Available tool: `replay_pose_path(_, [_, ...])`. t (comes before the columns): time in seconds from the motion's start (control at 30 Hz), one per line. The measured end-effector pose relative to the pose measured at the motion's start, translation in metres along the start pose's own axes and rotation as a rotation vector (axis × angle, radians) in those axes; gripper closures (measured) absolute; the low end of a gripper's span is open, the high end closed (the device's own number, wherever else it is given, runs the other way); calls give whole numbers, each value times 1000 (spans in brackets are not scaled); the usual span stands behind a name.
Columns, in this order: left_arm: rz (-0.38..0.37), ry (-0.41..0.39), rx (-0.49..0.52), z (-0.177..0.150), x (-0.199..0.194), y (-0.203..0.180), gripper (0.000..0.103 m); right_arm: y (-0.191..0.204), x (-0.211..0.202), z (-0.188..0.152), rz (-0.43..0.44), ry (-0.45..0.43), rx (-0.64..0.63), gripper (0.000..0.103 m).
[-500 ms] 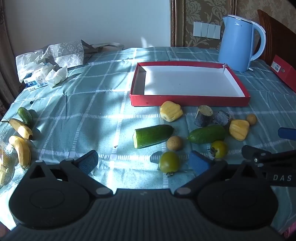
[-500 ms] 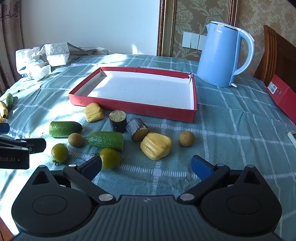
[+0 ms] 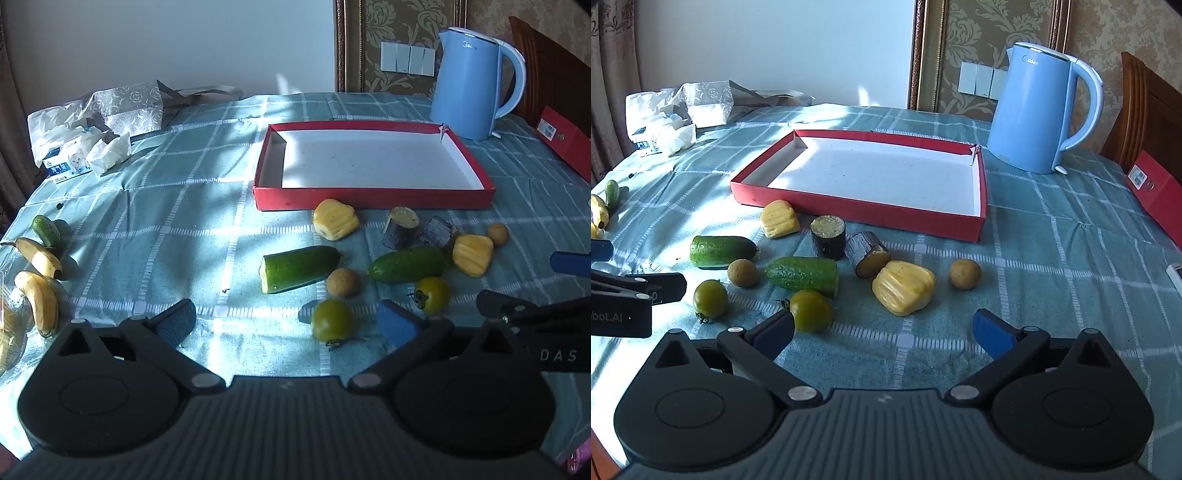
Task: Organize fruits
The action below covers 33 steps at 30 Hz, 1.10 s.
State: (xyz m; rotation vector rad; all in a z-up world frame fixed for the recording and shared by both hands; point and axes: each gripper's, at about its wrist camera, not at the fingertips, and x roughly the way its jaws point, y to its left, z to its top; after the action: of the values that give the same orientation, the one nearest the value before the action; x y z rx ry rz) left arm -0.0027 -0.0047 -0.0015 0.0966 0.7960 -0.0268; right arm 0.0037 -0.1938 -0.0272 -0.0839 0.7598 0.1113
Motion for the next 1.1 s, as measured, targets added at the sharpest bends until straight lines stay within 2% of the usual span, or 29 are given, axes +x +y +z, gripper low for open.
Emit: replay_pose_path(1.1, [-17,16,23,0,14,9,0,7,10,2,-24,17,10,0])
